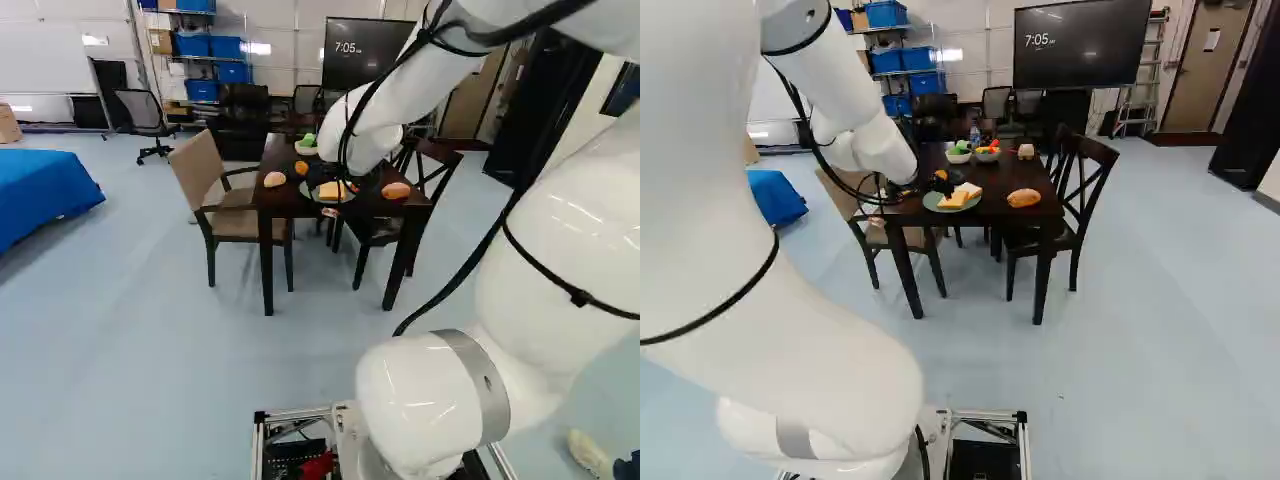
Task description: Move the croissant to the empty plate
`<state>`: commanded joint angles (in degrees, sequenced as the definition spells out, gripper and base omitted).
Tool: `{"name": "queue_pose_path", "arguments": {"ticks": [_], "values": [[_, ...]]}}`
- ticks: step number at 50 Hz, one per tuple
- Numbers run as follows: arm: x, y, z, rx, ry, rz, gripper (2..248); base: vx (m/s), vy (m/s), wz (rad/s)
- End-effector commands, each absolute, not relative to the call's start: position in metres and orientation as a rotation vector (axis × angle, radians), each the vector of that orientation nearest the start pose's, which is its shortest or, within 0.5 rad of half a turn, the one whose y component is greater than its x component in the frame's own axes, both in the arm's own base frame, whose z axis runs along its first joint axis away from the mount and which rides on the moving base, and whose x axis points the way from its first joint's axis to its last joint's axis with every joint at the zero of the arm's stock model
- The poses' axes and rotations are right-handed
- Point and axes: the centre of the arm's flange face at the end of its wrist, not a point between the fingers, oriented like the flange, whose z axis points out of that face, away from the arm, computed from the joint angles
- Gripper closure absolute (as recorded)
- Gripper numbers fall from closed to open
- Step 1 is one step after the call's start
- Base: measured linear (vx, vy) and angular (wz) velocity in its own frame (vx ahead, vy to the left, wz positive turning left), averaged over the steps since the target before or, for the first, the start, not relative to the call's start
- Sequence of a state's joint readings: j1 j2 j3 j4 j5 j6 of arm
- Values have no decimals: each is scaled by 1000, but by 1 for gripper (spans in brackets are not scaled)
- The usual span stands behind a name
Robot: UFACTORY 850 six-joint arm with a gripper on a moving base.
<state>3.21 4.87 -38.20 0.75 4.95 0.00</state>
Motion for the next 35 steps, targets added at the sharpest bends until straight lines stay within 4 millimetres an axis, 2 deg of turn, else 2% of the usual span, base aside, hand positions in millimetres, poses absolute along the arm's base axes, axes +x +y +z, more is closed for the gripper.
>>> {"name": "queue_pose_path", "arguments": {"ticks": [35], "values": [[364,10,423,-2722,-29,-1538,3,0,0,0]]}}
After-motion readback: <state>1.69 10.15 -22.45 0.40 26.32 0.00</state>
